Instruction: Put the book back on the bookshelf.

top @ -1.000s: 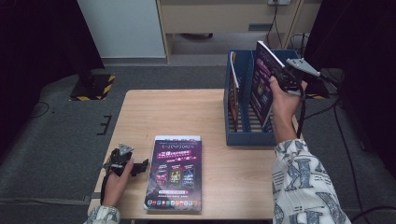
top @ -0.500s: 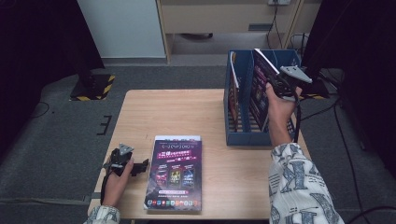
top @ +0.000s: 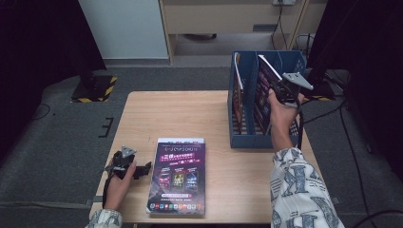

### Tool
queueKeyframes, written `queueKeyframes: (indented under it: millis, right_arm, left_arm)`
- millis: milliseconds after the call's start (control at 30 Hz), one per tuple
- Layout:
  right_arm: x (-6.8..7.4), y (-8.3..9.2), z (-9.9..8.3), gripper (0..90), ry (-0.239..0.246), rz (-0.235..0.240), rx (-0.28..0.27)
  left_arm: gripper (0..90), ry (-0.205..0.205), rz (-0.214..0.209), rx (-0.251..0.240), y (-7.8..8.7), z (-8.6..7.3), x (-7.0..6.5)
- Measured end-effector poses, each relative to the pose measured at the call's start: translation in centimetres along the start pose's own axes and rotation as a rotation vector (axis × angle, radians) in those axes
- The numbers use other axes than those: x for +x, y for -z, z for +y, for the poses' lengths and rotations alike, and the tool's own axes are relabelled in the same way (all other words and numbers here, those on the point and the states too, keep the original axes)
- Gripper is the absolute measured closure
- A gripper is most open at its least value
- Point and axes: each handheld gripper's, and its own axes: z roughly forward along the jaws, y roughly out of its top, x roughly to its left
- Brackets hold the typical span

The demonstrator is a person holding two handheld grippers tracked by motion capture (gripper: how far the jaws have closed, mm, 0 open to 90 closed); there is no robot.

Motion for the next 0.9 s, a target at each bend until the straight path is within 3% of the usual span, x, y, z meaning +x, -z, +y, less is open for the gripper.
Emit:
queueKeyframes:
  millis: [533, 900]
  right_arm:
    - [0.33, 0.42, -0.65, 82.3, 0.017, 0.017, 0.003]
    - [0.39, 0.66, -0.79, 80.6, 0.030, 0.071, 0.016]
  left_arm:
    - [2.5, -0.001, 0.000, 0.000, -0.01, 0.01, -0.01]
    - [2.5, -0.001, 0.000, 0.000, -0.01, 0.01, -0.01]
